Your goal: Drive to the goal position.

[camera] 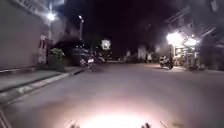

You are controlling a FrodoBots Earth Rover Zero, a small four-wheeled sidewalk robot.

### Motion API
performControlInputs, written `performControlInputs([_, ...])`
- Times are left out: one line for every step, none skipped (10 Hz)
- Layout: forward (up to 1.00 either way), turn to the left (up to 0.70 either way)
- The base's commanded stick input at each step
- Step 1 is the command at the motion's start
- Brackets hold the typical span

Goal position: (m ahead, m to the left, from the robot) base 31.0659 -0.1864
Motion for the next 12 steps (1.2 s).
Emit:
performControlInputs([0.85, 0.0])
performControlInputs([0.85, 0.0])
performControlInputs([0.85, 0.0])
performControlInputs([0.85, 0.0])
performControlInputs([0.85, 0.0])
performControlInputs([0.85, 0.0])
performControlInputs([0.85, 0.0])
performControlInputs([0.85, 0.0])
performControlInputs([0.85, 0.0])
performControlInputs([0.85, -0.24])
performControlInputs([0.85, -0.34])
performControlInputs([0.85, -0.34])
